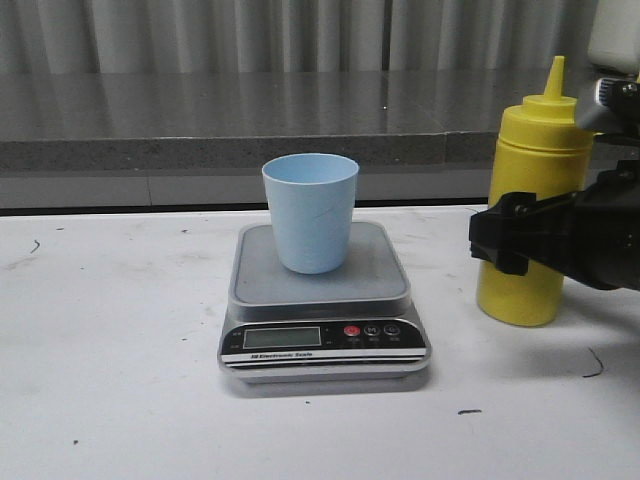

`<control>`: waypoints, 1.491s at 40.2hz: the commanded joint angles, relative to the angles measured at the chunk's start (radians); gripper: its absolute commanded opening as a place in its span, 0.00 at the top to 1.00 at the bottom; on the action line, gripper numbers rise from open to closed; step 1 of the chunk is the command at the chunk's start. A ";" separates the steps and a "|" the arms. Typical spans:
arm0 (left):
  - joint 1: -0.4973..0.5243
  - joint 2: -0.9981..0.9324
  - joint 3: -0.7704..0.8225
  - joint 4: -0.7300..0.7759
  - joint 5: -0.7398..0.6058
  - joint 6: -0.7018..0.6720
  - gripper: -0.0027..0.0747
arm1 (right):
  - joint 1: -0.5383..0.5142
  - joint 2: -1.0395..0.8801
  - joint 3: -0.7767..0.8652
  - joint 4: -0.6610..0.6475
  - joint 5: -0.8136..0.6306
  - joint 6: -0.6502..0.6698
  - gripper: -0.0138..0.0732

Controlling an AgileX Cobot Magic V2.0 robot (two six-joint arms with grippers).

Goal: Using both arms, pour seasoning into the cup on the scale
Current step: 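Reach the right gripper to the yellow squeeze bottle and grasp it, then lift the yellow bottle and tilt its nozzle toward the cup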

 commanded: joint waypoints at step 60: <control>-0.001 0.010 -0.026 -0.006 -0.084 -0.006 0.99 | 0.003 -0.047 -0.052 -0.015 -0.203 -0.225 0.59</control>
